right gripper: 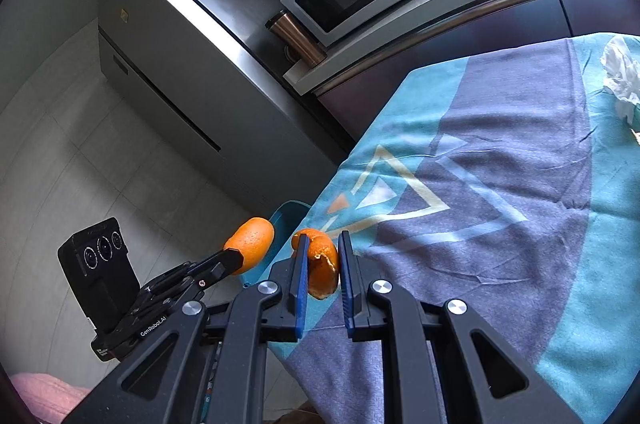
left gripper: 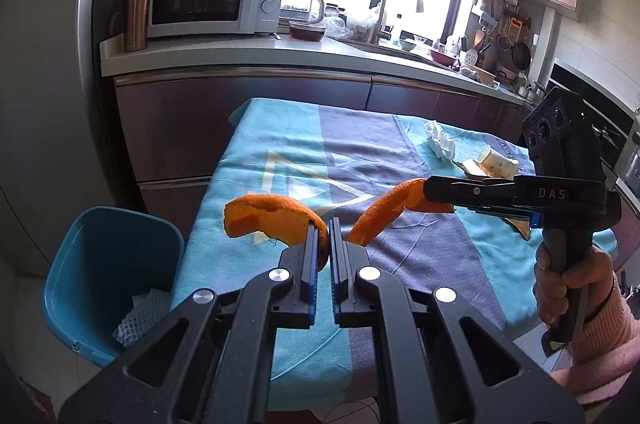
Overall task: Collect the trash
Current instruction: 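Carry both orange peels with both tools over the teal bin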
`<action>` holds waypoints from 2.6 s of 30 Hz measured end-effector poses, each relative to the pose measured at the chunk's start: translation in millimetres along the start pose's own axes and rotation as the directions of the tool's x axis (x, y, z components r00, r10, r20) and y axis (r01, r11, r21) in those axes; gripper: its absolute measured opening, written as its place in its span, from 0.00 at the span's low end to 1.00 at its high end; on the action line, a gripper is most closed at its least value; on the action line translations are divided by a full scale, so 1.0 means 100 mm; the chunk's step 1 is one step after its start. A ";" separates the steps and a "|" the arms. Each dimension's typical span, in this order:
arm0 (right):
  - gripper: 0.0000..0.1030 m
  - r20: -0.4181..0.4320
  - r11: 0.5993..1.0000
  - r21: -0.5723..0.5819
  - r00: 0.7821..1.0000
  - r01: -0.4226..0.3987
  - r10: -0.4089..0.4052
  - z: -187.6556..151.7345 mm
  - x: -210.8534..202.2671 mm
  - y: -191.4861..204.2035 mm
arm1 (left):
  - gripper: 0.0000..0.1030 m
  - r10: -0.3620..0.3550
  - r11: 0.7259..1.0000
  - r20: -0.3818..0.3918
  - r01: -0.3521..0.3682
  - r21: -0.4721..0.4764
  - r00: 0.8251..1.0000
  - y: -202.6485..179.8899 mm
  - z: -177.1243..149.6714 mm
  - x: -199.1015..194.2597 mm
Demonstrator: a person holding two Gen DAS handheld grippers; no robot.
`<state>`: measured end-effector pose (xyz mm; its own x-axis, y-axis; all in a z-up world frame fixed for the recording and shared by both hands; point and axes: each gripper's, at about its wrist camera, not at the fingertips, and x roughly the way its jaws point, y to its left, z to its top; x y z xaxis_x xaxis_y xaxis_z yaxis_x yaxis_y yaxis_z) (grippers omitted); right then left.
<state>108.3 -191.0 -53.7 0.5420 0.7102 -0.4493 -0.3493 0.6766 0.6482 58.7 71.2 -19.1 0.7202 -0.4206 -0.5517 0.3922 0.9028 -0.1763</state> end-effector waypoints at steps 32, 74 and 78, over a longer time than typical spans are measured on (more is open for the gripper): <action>0.13 -0.121 0.991 -0.095 0.989 -0.098 0.086 0.12 0.96 0.63 | 0.05 0.169 0.980 0.025 -0.165 -0.113 0.985 0.84 -0.13 -0.36; 0.13 -0.214 0.988 -0.116 0.974 -0.100 0.074 0.15 1.44 0.84 | 0.05 0.234 0.960 -0.011 -0.233 -0.158 0.972 1.20 -0.21 -0.29; 0.13 -0.221 0.988 -0.120 0.973 -0.097 0.068 0.16 1.49 0.87 | 0.05 0.240 0.957 -0.016 -0.239 -0.163 0.971 1.23 -0.21 -0.27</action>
<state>171.2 -29.2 -54.4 0.3347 0.7801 -0.5286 -0.4895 0.6232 0.6099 74.7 195.3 -43.1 0.7842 -0.1900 -0.5907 0.1097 0.9794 -0.1694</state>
